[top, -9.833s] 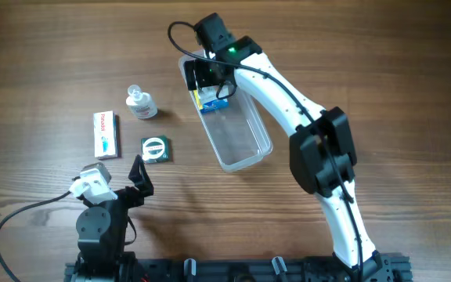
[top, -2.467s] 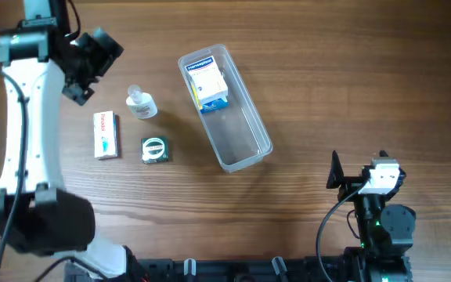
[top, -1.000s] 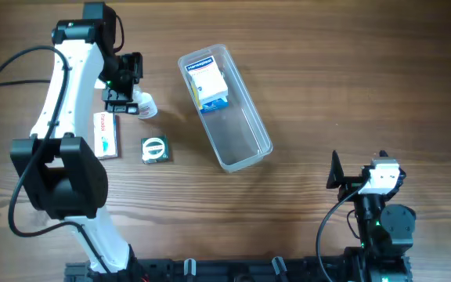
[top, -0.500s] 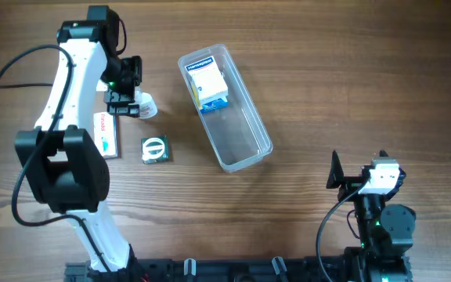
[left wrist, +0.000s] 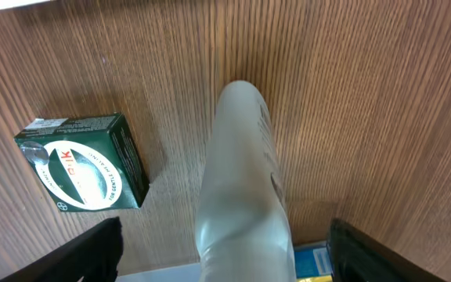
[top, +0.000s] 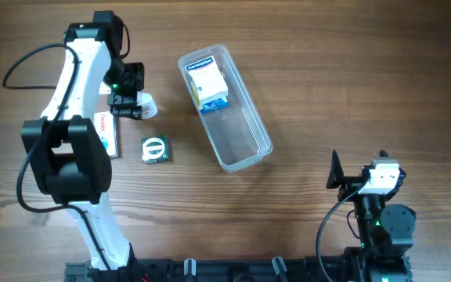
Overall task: Pack container
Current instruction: 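Lower the left gripper and grasp the Calamol bottle, then lift the Calamol bottle toward the container with the left gripper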
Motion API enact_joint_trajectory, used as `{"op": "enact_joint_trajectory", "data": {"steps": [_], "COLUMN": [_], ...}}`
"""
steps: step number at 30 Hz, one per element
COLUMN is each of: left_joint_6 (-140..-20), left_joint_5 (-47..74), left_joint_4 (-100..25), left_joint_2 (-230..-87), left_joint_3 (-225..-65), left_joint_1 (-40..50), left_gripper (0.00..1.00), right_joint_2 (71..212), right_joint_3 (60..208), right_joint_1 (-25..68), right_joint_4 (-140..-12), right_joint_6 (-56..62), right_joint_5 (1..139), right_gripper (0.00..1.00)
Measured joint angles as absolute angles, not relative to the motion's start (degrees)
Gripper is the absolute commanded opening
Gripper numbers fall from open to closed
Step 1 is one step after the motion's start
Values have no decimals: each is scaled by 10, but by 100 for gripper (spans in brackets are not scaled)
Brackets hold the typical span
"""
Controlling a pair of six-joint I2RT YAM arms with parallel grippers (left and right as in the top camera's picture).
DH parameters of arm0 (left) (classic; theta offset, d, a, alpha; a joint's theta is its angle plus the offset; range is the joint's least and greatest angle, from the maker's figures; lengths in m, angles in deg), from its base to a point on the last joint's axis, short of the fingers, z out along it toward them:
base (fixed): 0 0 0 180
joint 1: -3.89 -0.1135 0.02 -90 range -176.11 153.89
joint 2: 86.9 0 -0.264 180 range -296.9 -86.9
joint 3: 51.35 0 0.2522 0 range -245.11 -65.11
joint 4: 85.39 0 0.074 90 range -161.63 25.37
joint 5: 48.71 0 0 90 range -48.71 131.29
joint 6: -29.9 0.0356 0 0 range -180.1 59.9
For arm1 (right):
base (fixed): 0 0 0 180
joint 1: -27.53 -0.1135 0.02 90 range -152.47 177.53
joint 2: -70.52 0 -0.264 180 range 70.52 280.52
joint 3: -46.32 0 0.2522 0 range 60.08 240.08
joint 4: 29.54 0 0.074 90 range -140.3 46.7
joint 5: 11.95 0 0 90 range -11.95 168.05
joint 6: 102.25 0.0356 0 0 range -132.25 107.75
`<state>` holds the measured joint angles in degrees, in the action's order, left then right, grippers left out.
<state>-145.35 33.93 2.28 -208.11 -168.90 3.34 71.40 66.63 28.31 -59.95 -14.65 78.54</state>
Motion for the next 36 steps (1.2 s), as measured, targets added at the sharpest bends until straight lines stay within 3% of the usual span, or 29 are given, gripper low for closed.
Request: {"op": "enact_joint_trajectory", "data": {"steps": [12, 21, 28, 36], "left_joint_6": [-1455, -1460, -1463, -1462], "left_joint_5": [339, 339, 339, 337], "left_joint_4": [-4, -5, -5, -7], "left_joint_2": [-2087, -2099, -2106, -2106], "left_joint_3": [-1689, -1689, -1689, -1690], "left_joint_1": [28, 28, 28, 28], "left_gripper": [72, 51, 26, 22], "right_joint_2": [714, 714, 714, 714], "right_joint_3": [666, 666, 666, 666], "right_joint_1": [283, 283, 283, 283], "right_joint_4": [-599, -599, -599, -599], "right_joint_6": [-146, -146, -146, -146], "right_joint_5": [785, 785, 785, 785], "right_gripper": [100, 100, 100, 100]}}
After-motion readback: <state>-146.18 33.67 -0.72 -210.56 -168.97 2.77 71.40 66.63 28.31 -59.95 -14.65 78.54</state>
